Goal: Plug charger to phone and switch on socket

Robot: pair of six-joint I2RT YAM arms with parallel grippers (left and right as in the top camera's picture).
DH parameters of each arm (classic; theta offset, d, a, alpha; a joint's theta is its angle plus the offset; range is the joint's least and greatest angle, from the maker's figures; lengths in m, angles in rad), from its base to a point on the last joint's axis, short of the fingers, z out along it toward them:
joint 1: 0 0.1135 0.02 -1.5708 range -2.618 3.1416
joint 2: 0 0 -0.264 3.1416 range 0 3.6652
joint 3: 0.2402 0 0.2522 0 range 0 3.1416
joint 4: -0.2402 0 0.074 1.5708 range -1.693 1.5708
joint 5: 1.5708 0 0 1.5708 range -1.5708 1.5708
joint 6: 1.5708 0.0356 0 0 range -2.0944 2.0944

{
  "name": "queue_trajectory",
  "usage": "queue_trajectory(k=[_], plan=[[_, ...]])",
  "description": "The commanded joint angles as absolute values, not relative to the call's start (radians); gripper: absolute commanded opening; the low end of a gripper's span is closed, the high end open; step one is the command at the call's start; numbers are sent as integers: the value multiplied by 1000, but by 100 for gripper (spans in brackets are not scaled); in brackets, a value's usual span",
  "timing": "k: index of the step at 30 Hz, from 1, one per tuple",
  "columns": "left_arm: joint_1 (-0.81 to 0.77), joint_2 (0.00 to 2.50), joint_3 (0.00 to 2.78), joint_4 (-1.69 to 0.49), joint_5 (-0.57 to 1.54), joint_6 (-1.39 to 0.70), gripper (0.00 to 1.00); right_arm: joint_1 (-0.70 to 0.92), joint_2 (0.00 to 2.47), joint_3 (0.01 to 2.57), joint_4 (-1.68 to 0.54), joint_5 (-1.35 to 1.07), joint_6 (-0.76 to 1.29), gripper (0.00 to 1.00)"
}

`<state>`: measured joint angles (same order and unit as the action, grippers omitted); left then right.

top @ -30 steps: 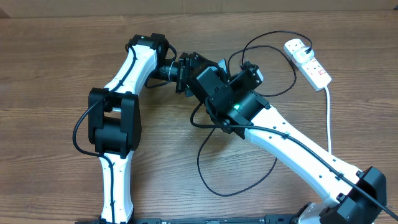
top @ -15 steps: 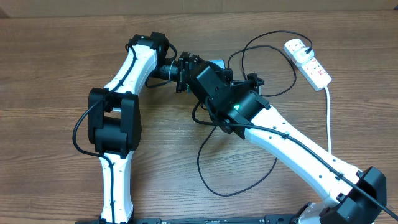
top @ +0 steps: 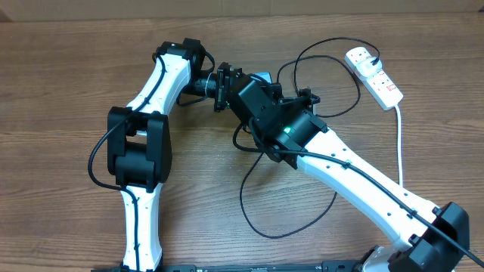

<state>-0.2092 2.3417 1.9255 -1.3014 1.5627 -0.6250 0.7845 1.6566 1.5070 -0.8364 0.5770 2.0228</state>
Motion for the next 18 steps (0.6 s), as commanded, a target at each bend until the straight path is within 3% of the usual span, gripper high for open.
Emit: queue_trajectory(k=[1,11,15,18], plan=[[-210,2349,1946,-1304,1581,-655,29,783,1652,1526,-823,648,2162,4],[-210,2349,1946,-1304,1581,-670,20,783,1652,1526,-820,650,2162,4],[-210,2349,1946,-1304,1581,-670,5,785,1652,1526,-822,648,2161,4],[-210,2349,1946,-1304,1581,-670,4,785,1652,1526,-825,629,2138,4]])
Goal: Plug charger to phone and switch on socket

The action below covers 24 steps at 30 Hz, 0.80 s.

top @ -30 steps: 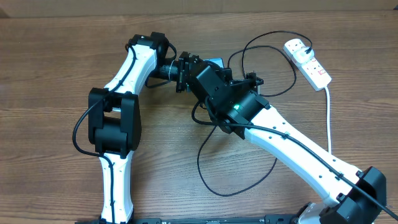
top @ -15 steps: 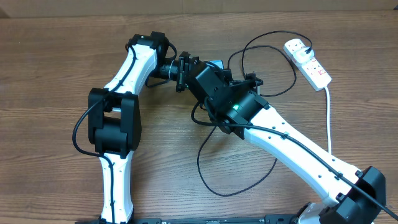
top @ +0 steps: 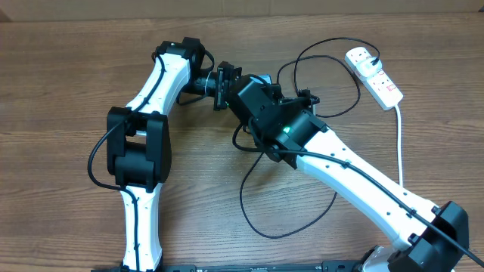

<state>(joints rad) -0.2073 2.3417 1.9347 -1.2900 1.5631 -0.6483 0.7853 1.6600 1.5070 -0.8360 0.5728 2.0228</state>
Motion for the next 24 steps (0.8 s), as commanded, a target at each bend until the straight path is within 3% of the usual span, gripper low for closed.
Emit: queue_trajectory(k=[1,3,5,8,10,17,21,24], plan=[[-210,2349,1946,-1304,1581,-670,4,785,1652,1526,-827,622,2138,4],[-210,2349,1946,-1304,1581,-670,4,785,1652,1526,-836,620,2095,8],[-210,2349,1946,-1303,1580,-667,4,785,1650,1526,-842,619,2002,26],[-210,2349,1946,-1293,1578,-643,4,785,1635,1526,-874,620,1795,63],[-209,2349,1946,-1267,1579,-610,4,785,1610,1526,-887,619,1665,73],[-205,2349,1946,-1195,1515,-473,4,781,1454,1527,-905,580,1098,81],[-199,2337,1950,-1202,1452,-335,4,727,1380,1527,-919,361,831,80],[-193,2290,1954,-1224,1347,-282,4,637,1361,1527,-973,128,753,80]])
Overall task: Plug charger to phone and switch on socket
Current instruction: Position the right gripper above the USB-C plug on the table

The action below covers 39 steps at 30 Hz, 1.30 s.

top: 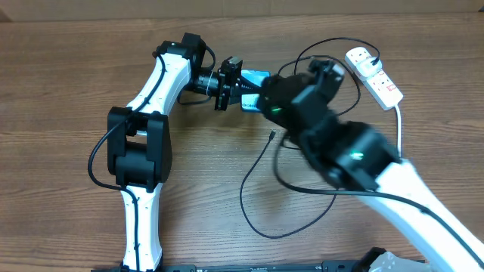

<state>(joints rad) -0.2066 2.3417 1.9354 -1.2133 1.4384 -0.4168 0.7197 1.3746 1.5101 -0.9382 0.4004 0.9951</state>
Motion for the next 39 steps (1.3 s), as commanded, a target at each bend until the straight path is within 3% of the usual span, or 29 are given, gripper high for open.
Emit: queue_trajectory(k=[1,6,11,14,17,19,22,29,33,39], plan=[[-191,2262,1954,-1223,1305,-270,4,598,1362,1527,-997,43,731,80],[-189,2062,1955,-1206,1016,-270,4,430,1400,1527,-1056,-242,599,86],[-189,1830,1955,-1206,509,-421,4,398,1411,1515,-1071,-231,597,87],[-190,1730,1955,-1232,270,-499,4,399,1438,1497,-1070,-170,627,78],[-190,1682,1955,-1264,154,-506,4,402,1499,1485,-1089,-158,676,73],[-190,1676,1955,-1315,70,-509,4,410,1587,1485,-1110,-157,711,65],[-190,1691,1951,-1365,17,-525,4,418,1684,1485,-1114,-158,717,54],[-190,1740,1951,-1388,19,-524,4,436,1871,1485,-1127,-158,767,46],[-191,1749,1951,-1384,19,-525,4,450,1964,1485,-1118,-158,767,35],[-190,1752,1951,-1382,19,-528,4,496,2032,1485,-1062,-138,789,34]])
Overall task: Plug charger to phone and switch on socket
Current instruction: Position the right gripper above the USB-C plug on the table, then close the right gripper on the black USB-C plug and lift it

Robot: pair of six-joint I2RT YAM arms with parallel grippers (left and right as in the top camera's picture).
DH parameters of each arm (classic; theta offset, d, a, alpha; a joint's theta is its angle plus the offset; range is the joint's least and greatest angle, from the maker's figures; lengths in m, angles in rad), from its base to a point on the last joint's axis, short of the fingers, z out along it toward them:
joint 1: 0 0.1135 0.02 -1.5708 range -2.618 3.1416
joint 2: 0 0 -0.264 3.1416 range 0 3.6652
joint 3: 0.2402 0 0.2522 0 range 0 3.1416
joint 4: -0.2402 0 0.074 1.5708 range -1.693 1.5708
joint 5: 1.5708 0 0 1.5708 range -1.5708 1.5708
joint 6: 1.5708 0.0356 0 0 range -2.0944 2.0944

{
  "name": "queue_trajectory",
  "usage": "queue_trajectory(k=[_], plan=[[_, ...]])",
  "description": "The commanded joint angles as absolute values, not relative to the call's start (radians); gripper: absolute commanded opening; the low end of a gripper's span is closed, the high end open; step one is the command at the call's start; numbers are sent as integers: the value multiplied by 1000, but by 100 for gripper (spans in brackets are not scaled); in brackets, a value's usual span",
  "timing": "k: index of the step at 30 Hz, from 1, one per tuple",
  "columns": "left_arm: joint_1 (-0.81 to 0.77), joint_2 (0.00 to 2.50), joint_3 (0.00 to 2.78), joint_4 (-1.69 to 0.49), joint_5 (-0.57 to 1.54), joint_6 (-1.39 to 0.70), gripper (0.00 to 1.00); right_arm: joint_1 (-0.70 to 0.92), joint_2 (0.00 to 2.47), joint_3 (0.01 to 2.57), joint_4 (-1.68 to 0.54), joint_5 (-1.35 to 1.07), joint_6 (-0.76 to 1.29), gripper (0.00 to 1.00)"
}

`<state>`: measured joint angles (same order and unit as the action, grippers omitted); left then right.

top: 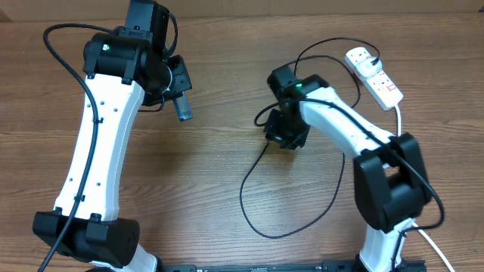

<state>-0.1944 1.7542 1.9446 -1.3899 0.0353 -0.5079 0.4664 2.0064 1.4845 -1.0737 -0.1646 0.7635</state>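
High at the left, my left gripper (182,97) is shut on the phone (184,109), which hangs edge-on as a narrow grey-blue bar above the table. My right gripper (284,136) points down at mid-table, right over the loose end of the black charger cable (249,177). Its body hides its fingers and the cable's plug. The cable loops across the table and runs back to the white charger (361,56) plugged into the white socket strip (382,81) at the far right.
A white lead (399,143) runs from the socket strip down the right side of the wooden table (204,196). Loops of black cable lie between the right arm and the strip.
My left arm has pulled back to the left and up, taking the phone with it. My right gripper has moved from near the phone down onto the cable's loose end at mid-table.
At first both grippers were close together at the phone at the back centre, and stayed so. Then my right arm was away from it in a blur, with the cable end lying loose on the table. Now the phone is held up at the left and my right gripper is over the cable end.
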Motion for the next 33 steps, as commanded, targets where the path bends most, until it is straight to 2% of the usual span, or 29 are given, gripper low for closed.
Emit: queue_trajectory(k=[1,9,13,33], plan=[[-190,1752,1951,-1384,19,-528,4,503,2038,1485,-1060,-111,817,35],[-191,1752,1951,-1384,19,-528,4,518,2045,1485,-1022,-1,869,34],[-190,1752,1951,-1383,19,-528,4,518,2050,1485,-1018,0,871,29],[-190,1752,1951,-1384,19,-528,4,569,2095,1485,-997,68,936,29]])
